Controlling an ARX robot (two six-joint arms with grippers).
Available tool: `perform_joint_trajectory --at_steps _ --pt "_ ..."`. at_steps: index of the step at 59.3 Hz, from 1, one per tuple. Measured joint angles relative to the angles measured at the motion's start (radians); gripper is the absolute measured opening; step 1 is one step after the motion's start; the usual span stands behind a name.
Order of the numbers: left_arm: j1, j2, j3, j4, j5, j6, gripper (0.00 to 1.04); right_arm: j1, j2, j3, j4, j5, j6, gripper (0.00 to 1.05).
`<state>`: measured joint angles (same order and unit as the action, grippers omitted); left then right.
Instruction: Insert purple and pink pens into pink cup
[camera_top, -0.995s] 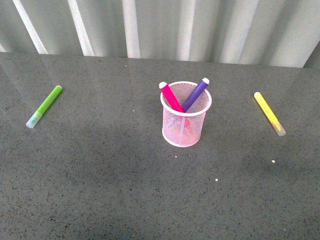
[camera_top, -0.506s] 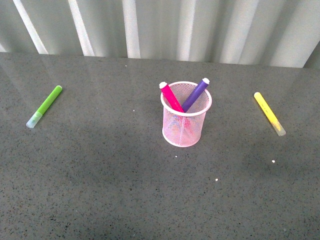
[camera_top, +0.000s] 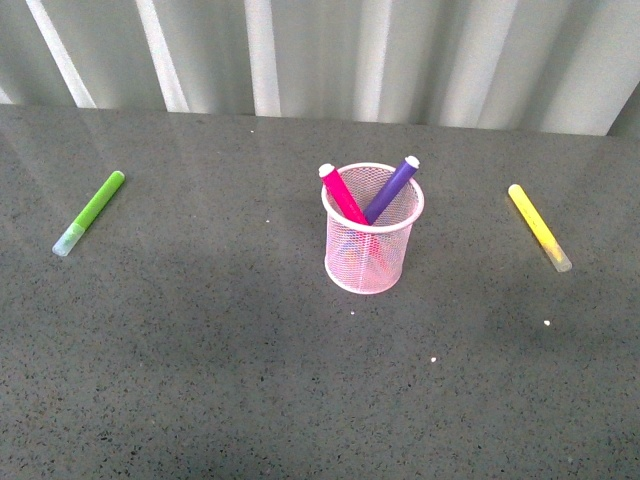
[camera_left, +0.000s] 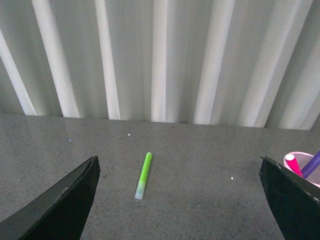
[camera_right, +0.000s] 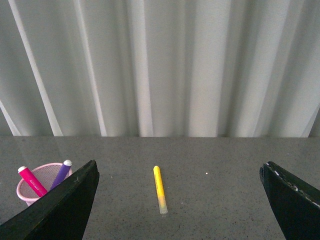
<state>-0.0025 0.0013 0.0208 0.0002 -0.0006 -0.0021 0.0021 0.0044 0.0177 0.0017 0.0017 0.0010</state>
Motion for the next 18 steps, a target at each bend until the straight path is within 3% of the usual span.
perform_joint_trajectory --at_steps 18 --pt "0.0 0.0 0.0 0.0 0.0 0.0 0.98 0.0 0.0 0.0 0.0 0.0 0.0 0.98"
